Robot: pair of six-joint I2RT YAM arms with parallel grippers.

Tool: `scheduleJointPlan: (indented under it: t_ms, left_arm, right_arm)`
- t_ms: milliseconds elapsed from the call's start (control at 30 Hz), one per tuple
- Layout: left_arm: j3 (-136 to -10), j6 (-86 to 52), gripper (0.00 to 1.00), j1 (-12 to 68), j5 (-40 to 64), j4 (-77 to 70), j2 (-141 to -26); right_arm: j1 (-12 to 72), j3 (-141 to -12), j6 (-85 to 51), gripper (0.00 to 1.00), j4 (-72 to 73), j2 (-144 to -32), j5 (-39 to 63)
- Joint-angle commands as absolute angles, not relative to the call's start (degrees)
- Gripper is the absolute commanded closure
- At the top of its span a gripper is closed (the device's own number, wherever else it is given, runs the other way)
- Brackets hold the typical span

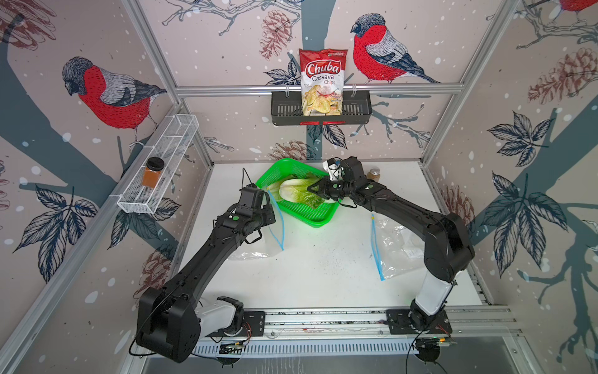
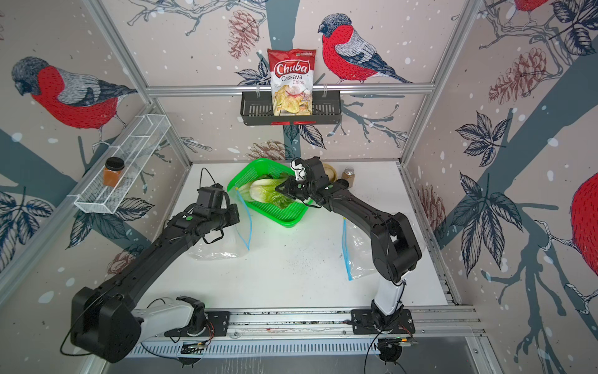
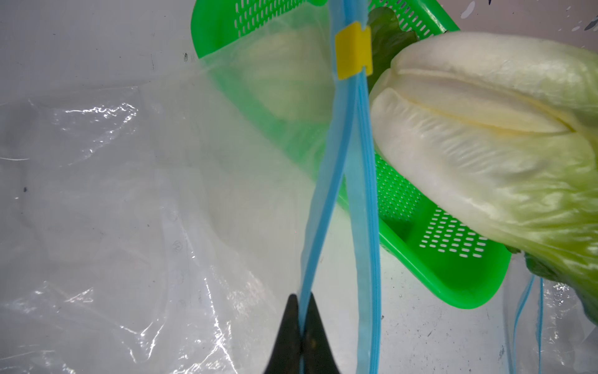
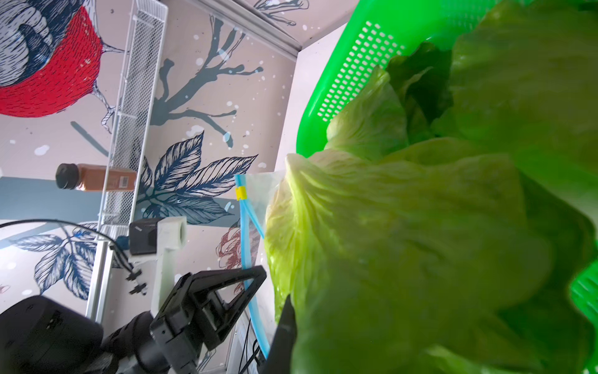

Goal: Put the chinese cabbages into a zipper bag and zip it
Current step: Pick up the Chinese cabbage from the basket, then place the Chinese cabbage in the zipper food storage bag.

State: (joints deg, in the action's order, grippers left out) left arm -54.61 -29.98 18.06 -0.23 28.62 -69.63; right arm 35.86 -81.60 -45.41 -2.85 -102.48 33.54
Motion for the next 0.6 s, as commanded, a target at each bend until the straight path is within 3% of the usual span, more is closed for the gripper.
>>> scheduleJointPlan:
  t_ms: [0,267,567]
  left_arm:
    - [-55.88,-30.35,0.95,17.99,-0.26,31.37,-69.96]
    - [-56.65,-30.23,0.97,18.02,3.51,30.93,-70.21]
    - [-56.34,-31.07,0.98,17.96,6.55,30.2,-69.85]
  right_arm:
    - [35.53,-83.19,-41.2,1.0,-3.13,-100.11,36.54]
    - [34.23,-81.69,-31.83,0.99,-11.42,-92.44,38.26]
    - [38.15,-78.87,-24.77,0.98,-15.44,-89.1,40.84]
